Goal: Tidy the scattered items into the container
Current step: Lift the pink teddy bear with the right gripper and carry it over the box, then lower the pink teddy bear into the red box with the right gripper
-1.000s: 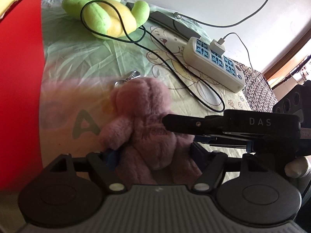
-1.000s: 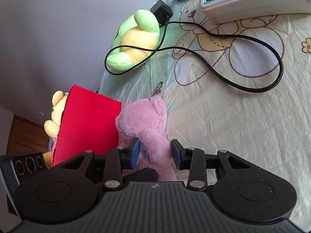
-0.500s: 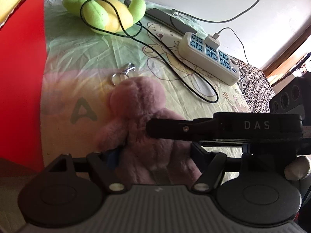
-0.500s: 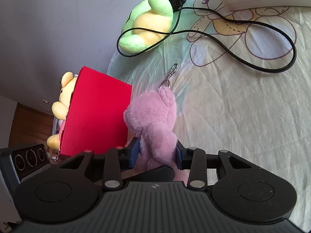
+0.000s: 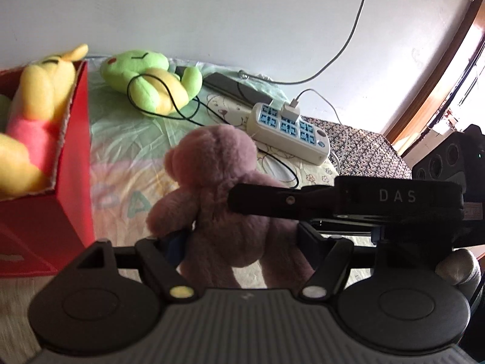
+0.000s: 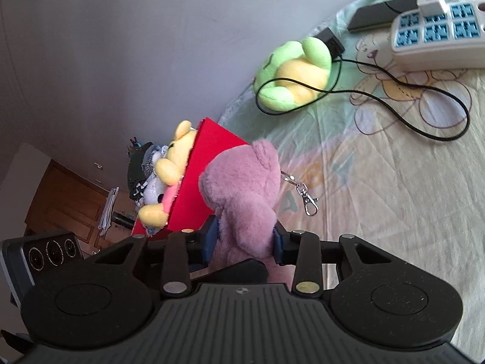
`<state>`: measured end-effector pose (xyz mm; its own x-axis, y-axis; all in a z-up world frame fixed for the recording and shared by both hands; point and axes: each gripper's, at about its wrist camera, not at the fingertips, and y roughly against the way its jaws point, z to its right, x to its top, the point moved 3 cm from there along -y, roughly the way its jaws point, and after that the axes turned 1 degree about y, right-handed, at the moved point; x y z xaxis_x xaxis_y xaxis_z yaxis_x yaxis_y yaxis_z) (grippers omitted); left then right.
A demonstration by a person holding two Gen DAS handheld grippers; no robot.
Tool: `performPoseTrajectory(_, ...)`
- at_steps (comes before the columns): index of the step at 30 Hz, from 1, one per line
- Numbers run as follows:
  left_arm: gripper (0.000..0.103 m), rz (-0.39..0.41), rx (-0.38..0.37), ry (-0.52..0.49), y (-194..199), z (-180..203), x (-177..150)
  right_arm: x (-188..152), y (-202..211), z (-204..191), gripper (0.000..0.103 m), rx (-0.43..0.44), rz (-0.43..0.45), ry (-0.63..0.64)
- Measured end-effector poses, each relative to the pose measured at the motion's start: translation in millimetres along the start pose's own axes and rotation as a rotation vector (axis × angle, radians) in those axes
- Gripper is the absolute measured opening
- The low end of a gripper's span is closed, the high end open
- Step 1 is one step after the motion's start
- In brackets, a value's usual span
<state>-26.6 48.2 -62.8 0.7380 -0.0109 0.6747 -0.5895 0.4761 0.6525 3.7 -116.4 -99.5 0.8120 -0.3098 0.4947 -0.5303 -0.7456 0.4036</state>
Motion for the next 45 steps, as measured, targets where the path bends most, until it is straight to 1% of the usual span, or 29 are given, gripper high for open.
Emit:
performPoseTrajectory(6, 0.073, 0.092, -0.020, -0.032, 40, -12, 14, 0, 4, -46, 0.038, 0.016, 0.085, 0.122)
performPoseTrajectory(12, 0.073, 0.185, -0.011, -0.059, 88, -40, 33, 0, -14, -97, 0.038, 0.060, 0.147, 0.201)
performPoseTrajectory(18, 0.074, 0.256, 0.023, -0.075, 130, -81, 51, -1, -48, -145, 0.038, 0.116, 0.196, 0.234)
performPoseTrajectory(21, 0.074, 0.276, 0.052, -0.098, 146, -105, 57, -3, -71, -166, 0.039, 0.128, 0.214, 0.246)
performPoseTrajectory(25, 0.074, 0.289, 0.070, -0.103, 163, -140, 60, -9, -101, -186, 0.039, 0.141, 0.232, 0.253)
performPoseTrajectory(29, 0.074, 0.286, 0.105, -0.128, 161, -163, 64, -13, -129, -193, 0.039, 0.142, 0.257, 0.236)
performPoseTrajectory(34, 0.074, 0.268, 0.111, -0.157, 150, -189, 68, -18, -156, -191, 0.038, 0.125, 0.296, 0.220)
performPoseTrajectory(41, 0.074, 0.199, 0.087, -0.168, 118, -220, 66, -24, -185, -171, 0.038, 0.042, 0.317, 0.181)
performPoseTrajectory(45, 0.074, 0.173, 0.062, -0.186, 104, -228, 66, -24, -192, -163, 0.038, -0.011, 0.339, 0.193)
